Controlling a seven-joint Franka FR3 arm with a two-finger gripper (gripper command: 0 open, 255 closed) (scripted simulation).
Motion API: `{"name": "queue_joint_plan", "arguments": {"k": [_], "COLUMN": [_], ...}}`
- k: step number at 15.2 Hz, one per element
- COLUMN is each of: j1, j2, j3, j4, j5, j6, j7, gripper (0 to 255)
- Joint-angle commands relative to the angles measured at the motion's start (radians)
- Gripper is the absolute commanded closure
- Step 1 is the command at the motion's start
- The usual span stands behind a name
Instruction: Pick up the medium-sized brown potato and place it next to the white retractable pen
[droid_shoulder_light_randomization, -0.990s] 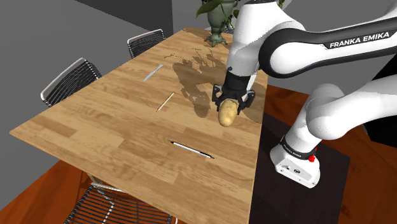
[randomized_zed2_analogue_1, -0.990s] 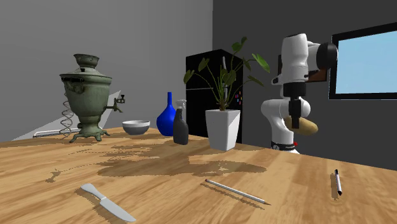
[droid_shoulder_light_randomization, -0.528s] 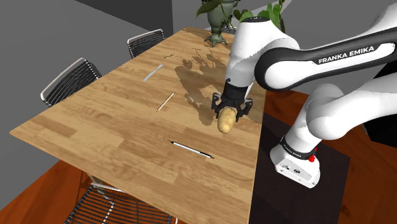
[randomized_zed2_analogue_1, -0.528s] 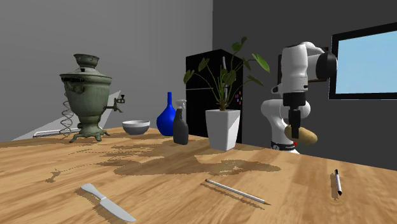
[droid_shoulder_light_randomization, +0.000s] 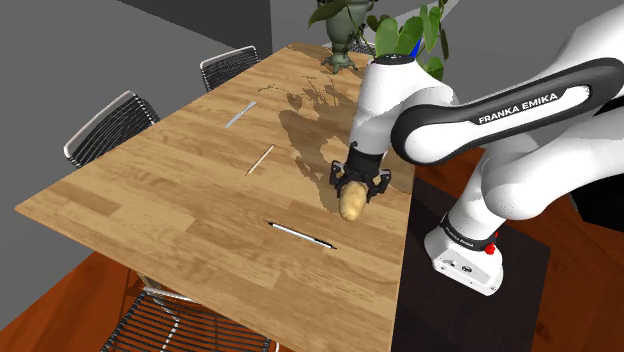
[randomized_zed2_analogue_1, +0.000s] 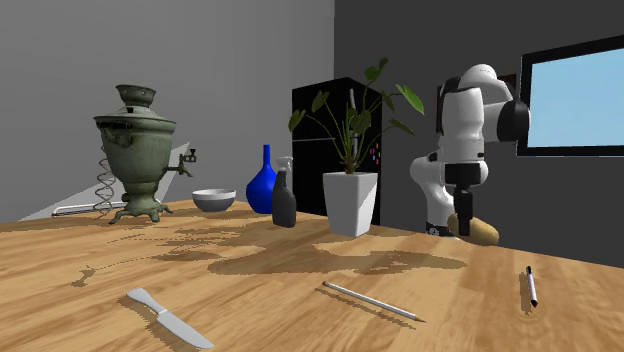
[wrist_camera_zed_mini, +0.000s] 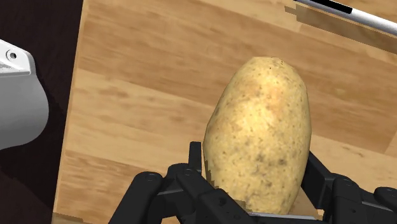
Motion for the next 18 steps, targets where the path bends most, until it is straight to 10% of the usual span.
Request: {"name": "queue_joint_plan", "arguments": {"k": [1,12,13,18], "j1": [0.001,0.001,0.001,0.001], "j2": [0.019,0.056,0.056,0.056], "j3": [0.008,0.022,0.022,0.022], "j4": [-0.017,-0.038,-0.038,-0.038], "j5": [0.008,0.020,0.020,0.020], "j6": [0.036,0.094,0.094,0.094], "j7": [-0.004,-0.007,-0.007,-0.007], "gripper": [255,255,0,0]}}
